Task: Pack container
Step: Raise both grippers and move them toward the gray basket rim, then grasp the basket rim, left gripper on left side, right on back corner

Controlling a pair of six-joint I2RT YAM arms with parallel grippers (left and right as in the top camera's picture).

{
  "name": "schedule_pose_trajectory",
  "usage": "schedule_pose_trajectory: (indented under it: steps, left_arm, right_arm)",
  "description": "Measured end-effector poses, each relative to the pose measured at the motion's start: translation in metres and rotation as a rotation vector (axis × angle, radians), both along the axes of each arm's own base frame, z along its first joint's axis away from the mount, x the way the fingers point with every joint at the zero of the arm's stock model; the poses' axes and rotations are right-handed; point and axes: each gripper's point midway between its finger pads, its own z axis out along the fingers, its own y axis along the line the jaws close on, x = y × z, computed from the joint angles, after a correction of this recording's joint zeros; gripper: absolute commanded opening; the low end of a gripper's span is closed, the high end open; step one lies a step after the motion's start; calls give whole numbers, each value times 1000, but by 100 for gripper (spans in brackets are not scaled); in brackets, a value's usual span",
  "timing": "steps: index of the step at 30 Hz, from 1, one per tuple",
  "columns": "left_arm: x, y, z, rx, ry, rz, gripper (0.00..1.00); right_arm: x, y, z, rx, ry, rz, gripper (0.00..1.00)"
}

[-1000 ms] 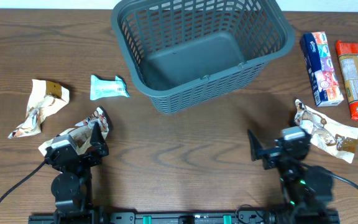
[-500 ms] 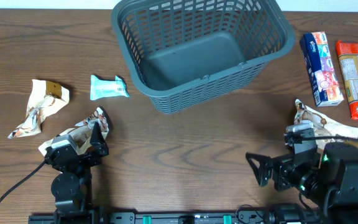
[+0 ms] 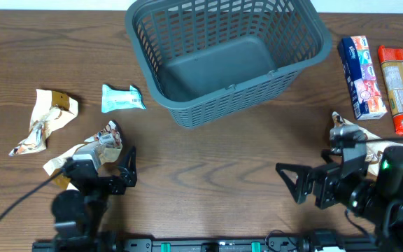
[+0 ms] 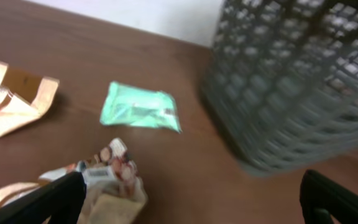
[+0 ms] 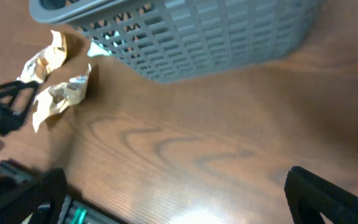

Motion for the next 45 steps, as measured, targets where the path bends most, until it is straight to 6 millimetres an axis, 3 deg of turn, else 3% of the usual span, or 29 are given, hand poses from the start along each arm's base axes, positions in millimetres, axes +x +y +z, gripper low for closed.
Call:
schedule_pose_trajectory:
  steps: [4,7,11,15,18,21,25,31,39,45]
  left_arm:
    - [-13,-6,75,22,48,-41,99]
    - [-16,-10,108,31,139,-77,99]
    - [-21,-28,138,14,271,-199,99]
    - [-27,-49,178,-20,256,-329,99]
    - [-36,-60,189,-41,234,-396,99]
    - [-39,-68,198,-67,197,-445,99]
    - [-28,-74,224,-132,107,-460,99]
    - [-26,-76,232,-212,105,-448,99]
    - [-16,-67,204,-214,314,-347,99]
    - [9,-70,208,-39,349,-303,99]
  right_arm:
    - [15,-3,27,-8,75,-27,99]
    - [29,-4,52,-17,109,-35,99]
    - [43,-7,85,-39,119,-49,99]
    - [59,-6,135,-25,-41,-48,99]
    - [54,-5,168,-25,-168,-33,99]
    - [43,-3,186,-36,-249,-6,99]
    - [32,-4,193,-82,-314,36,99]
    - [41,-18,192,-142,-317,-36,99]
    - [76,-38,184,-230,-292,-132,99]
    - [125,-40,148,-281,-161,-116,99]
